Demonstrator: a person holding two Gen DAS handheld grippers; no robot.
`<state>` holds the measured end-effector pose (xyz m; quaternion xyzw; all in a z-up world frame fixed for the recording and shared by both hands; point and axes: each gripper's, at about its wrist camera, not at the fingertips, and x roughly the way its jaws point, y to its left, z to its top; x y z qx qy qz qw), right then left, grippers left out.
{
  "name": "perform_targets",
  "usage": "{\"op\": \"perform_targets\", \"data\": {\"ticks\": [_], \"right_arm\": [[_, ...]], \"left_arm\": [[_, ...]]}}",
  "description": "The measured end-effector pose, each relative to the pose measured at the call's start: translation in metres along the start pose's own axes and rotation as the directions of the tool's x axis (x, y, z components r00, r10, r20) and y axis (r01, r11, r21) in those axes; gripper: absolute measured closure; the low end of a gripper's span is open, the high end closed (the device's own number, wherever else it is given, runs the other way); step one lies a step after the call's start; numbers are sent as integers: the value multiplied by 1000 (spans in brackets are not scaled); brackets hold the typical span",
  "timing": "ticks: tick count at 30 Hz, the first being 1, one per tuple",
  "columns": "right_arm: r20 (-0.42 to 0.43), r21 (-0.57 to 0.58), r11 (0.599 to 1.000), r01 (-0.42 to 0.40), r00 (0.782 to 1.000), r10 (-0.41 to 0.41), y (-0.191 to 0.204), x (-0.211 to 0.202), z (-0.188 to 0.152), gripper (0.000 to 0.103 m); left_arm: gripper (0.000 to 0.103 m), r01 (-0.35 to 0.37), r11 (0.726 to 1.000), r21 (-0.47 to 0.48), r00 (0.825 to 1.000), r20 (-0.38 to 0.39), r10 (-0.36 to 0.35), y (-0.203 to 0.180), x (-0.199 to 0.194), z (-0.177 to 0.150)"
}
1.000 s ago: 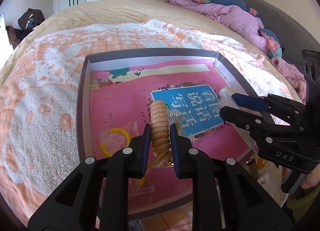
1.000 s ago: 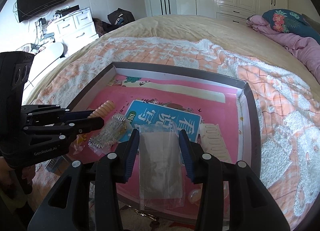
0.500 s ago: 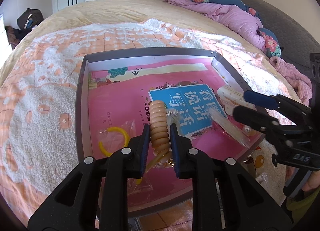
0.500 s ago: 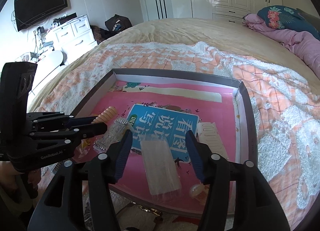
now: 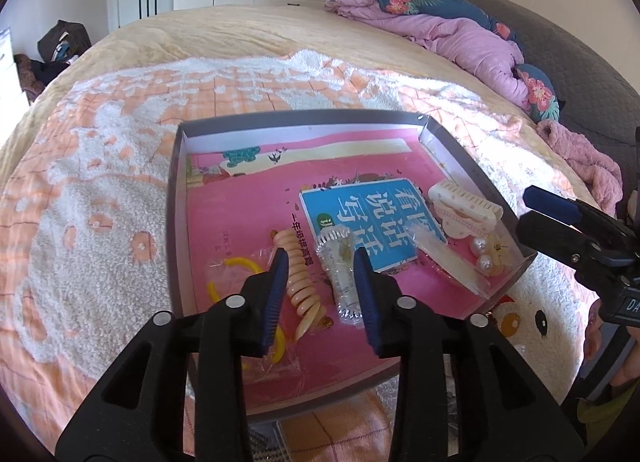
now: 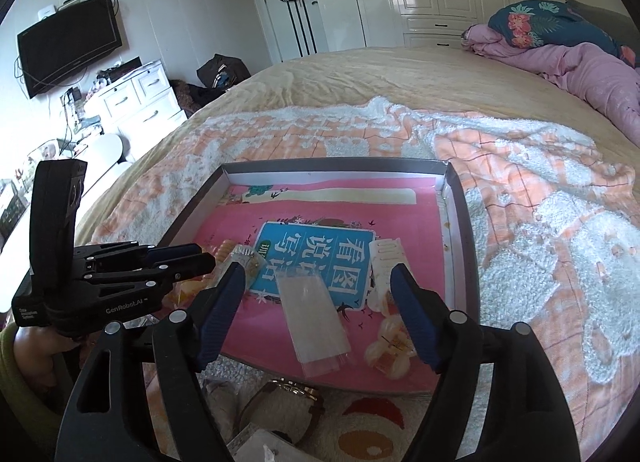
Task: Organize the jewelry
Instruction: 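Open both tools to drop the bracelet and clear bag into the box, then lift both open tools out of the box and back over the remaining items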
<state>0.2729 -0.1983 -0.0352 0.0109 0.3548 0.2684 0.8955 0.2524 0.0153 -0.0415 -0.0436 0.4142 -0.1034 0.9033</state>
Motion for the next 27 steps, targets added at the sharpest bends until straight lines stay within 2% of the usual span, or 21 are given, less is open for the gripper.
{"op": "perform_targets", "data": {"ticks": [1,3,4,6,10,15,27], "right_arm": [[5,2,1000,2,1000,-2,0,-2,0,25],[18,13,1000,7,1000,-8,-1,-8,0,21],[21,17,1000,7,1000,-7,-2,-11,0,21],[26,23,1000,9,1000,-10,-2,-16,-1,21],[31,30,999,12,999,-12,-1,-24,-2,21],[40,30,1000,7,999,-8,2,-33,-2,21],[74,11,1000,-8,997,7,13,-61,-3,20]], "left_arm": [[71,0,1000,-2,1000,5,0,0,-2,0],[58,-8,1000,-8,1000,19,8,1,-8,1],[56,-11,1000,-10,1000,26,12,2,-10,1],[41,-22,1000,-18,999,40,22,3,-17,0],[29,-36,999,-25,998,54,38,5,-26,-2],[10,-43,998,-35,996,76,46,7,-43,-7],[9,-55,998,-31,989,133,59,-5,-85,-9]]}}
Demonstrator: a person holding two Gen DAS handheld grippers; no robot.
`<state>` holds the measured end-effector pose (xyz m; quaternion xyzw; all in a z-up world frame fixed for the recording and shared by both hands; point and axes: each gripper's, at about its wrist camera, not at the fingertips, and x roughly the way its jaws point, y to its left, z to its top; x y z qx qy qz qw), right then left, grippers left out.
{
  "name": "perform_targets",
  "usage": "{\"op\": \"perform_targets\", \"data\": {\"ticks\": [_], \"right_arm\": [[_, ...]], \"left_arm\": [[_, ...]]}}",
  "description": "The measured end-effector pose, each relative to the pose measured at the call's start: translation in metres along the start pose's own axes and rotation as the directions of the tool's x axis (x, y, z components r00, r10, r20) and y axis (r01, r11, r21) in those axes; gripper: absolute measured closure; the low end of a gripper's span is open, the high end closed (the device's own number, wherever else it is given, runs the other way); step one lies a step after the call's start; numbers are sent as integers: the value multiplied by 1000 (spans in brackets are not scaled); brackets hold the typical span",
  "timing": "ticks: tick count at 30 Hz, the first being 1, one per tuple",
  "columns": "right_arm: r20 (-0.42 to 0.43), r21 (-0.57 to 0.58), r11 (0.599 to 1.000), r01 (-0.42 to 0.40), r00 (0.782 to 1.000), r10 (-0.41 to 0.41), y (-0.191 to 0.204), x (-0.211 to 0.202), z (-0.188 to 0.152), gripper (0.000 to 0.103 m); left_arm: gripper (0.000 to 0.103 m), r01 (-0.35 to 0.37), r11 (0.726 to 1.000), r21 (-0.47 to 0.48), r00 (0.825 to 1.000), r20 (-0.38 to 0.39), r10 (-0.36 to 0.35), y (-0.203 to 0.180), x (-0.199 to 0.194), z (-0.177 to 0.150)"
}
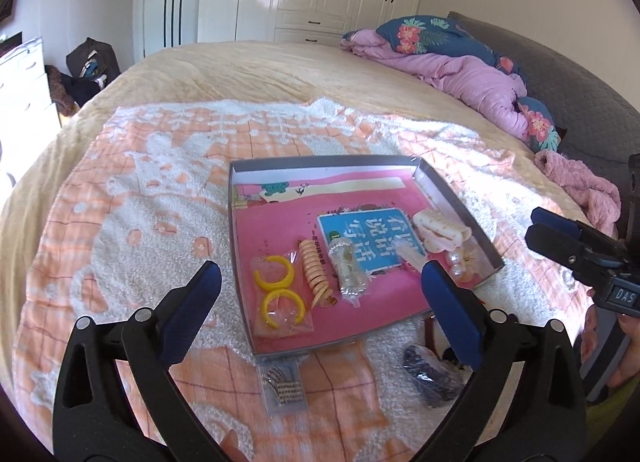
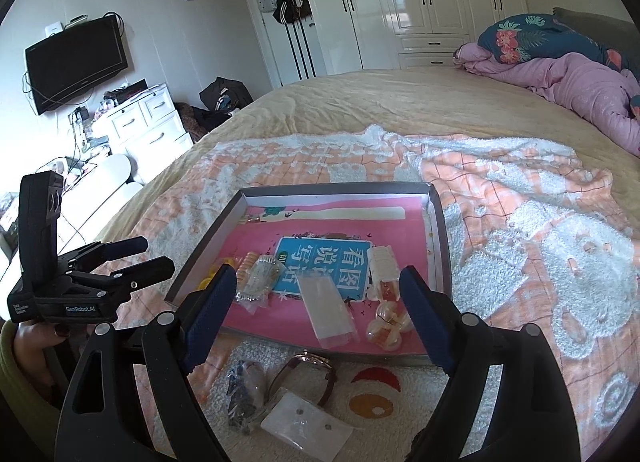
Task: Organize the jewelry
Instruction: 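Lift both open tools out of the box and back over the remaining items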
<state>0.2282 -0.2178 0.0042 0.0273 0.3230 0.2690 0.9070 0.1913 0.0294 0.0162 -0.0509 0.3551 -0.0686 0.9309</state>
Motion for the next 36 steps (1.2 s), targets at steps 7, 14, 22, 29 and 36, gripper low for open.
{"op": "perform_targets", "data": {"ticks": [7,14,22,29,36], "right_arm": [[19,-7,1000,-9,1000,9,5,-17,-1,20],[37,-20,1000,-17,999,18,9,-35,-3,20],[43,-35,999,-24,999,25,14,-48,-9,20],[44,-42,999,-23,999,25,16,-59,-17,20],[34,-55,998,-22,999,24,17,-65,-25,20]], "left_arm": [[9,5,1000,-12,999,33,-4,-6,-21,-1],[9,-4,999,-38,999,47,6,-3,-38,-9],[9,-13,999,-44,999,40,14,-3,-50,-20],[9,-8,999,-33,1000,30,9,-10,-56,-30],[9,-5,1000,-15,1000,17,6,-16,-60,-39]]}}
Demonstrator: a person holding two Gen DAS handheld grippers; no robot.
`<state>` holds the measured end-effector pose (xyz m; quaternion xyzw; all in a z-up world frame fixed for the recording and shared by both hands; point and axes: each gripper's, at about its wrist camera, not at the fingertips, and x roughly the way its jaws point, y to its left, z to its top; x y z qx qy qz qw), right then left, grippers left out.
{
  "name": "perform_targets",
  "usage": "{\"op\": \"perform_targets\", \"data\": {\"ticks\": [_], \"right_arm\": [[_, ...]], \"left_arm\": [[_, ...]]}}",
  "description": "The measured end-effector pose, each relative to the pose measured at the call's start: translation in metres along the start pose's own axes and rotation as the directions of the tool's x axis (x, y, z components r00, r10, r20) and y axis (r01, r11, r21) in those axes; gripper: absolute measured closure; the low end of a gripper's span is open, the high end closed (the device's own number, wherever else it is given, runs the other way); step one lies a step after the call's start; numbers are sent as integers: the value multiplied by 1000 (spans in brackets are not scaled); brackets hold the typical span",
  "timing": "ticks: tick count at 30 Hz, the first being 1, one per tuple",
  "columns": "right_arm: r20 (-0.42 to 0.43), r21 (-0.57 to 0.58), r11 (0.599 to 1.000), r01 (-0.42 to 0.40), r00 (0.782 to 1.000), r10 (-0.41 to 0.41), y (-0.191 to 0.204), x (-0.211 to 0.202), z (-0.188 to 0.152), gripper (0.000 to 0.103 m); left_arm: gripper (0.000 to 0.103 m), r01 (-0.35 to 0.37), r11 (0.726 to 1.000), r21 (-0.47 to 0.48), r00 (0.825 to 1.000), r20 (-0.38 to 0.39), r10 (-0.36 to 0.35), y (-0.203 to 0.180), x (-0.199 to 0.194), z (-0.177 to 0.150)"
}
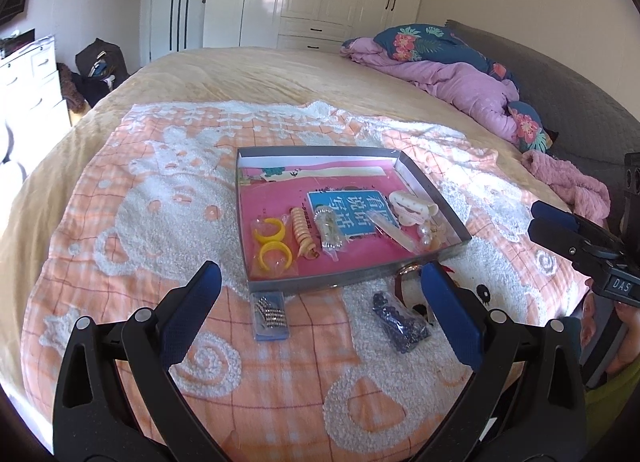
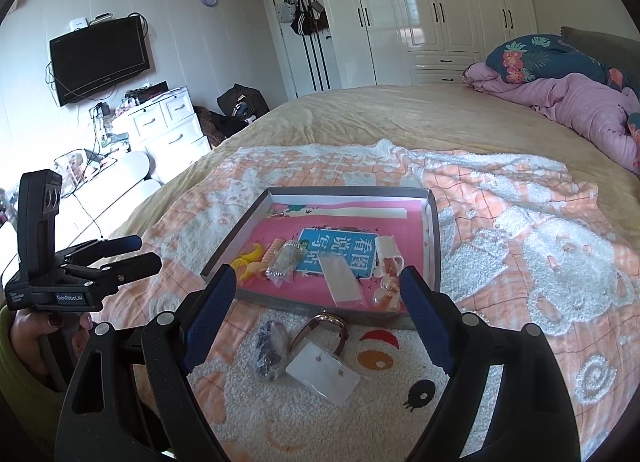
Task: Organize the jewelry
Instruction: 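Lift both open tools out of the box and back over the remaining items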
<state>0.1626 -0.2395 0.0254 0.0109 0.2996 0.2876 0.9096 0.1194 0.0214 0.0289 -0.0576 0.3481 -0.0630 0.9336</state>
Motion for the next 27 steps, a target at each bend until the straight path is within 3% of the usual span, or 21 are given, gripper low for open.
{"op": "perform_targets", "data": {"ticks": [27], "right_arm": [[-117,-51,999,-6,993,0,3,2,-45,20]], "left_arm": [[9,14,998,58,995,-103,-8,-19,9,-39]]}}
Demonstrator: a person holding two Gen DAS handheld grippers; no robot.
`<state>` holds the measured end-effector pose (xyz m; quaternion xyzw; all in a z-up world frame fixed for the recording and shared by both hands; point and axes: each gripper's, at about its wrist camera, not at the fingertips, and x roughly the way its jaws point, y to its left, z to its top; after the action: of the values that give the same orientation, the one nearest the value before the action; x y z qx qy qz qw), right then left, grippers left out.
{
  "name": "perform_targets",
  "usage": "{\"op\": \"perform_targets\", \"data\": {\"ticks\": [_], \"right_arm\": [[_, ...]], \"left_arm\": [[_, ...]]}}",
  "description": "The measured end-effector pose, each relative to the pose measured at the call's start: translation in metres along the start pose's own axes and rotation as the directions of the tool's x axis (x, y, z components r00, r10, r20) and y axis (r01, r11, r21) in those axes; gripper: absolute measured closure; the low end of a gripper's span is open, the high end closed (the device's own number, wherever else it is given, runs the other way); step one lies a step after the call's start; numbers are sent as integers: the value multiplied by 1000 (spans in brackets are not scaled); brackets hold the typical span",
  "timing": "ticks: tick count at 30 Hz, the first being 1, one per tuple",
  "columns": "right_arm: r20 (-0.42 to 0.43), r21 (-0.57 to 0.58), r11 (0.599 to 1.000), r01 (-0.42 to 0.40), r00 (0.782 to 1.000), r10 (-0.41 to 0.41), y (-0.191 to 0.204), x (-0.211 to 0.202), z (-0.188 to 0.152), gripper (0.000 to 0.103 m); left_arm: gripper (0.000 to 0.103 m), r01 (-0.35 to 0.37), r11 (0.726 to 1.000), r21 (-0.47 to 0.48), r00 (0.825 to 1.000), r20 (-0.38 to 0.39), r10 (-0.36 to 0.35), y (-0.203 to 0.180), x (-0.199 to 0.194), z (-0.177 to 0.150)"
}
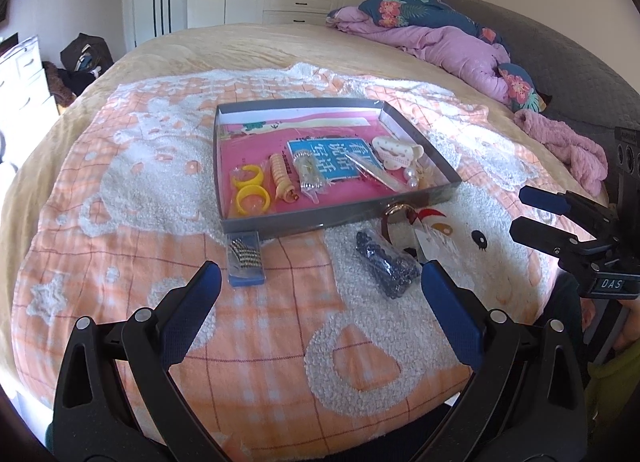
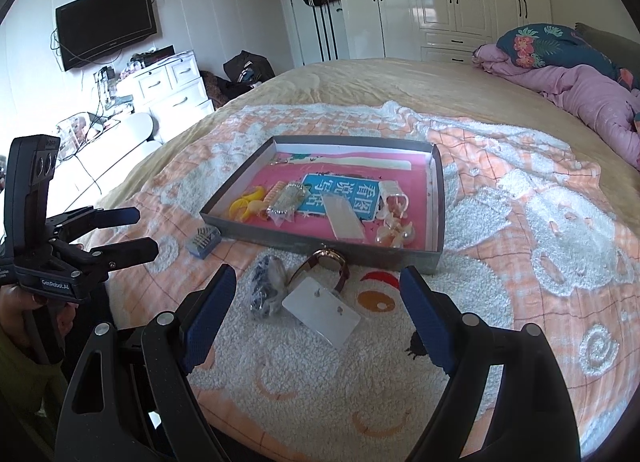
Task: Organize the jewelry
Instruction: 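Lift both open tools out of the box and back over the remaining items, then grasp the dark blue bead bag with the left tool while the right tool grasps the white earring card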
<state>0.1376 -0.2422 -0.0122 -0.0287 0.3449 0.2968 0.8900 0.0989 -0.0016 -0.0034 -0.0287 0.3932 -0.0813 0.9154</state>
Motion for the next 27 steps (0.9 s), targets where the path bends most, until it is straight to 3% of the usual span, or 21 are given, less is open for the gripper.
{"op": "perform_targets", "data": {"ticks": [15,23,27], "right_arm": [[-114,2,1000,17,993,-16,-15,33,-29,20],[-186,-44,999,-4,982,-4,-17,65,-37,20],[-215,-72,997,-33,976,17,-19,83,-39,20]], "left_arm": [[9,27,999,41,994,-108,-22,-14,38,-19],[9,42,996,77,986,-162,-30,-25,57,-26],[9,81,995,56,978,-195,-69,-27,66,-27]]}}
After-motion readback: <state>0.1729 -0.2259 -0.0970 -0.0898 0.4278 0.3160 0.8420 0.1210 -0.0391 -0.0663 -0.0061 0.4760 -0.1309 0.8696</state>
